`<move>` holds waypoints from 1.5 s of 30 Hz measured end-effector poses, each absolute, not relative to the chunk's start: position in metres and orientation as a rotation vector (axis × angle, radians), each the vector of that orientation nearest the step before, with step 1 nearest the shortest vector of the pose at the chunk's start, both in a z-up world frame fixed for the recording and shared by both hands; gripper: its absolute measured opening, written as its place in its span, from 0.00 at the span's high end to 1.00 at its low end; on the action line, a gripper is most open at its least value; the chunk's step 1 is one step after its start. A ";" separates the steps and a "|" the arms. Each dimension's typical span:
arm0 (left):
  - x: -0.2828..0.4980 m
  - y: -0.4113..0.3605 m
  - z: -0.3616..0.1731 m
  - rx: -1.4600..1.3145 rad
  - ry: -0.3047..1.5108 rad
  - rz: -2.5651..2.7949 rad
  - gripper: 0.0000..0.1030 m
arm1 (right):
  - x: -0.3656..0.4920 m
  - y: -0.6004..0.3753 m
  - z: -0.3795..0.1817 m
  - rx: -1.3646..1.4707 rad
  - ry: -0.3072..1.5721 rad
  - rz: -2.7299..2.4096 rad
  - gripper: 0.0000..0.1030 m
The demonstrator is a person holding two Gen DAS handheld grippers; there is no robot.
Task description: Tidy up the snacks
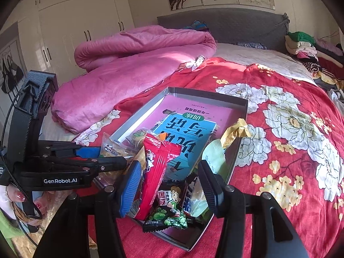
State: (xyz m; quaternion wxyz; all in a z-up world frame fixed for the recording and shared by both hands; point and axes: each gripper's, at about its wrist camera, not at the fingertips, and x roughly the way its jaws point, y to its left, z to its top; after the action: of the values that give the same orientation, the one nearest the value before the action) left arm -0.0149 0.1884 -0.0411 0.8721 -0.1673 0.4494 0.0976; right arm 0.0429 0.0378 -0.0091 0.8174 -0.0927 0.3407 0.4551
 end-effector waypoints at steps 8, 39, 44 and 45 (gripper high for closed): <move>-0.014 0.188 -0.042 -0.348 0.942 0.202 0.55 | 0.061 0.017 -0.022 -0.135 0.817 0.908 0.44; -0.020 0.186 -0.027 -0.343 0.871 0.203 0.33 | 0.054 0.033 -0.036 -0.157 0.869 0.963 0.39; -0.022 0.185 -0.023 -0.327 0.852 0.221 0.28 | 0.054 0.032 -0.035 -0.159 0.862 0.949 0.39; -0.022 0.185 -0.022 -0.324 0.850 0.226 0.28 | 0.055 0.031 -0.035 -0.159 0.859 0.947 0.39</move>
State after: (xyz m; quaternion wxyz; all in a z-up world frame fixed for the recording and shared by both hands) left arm -0.0220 0.1848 -0.0220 0.8922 -0.1561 0.4095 0.1087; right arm 0.0546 0.0313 -0.0347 0.7996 -0.0743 0.4003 0.4415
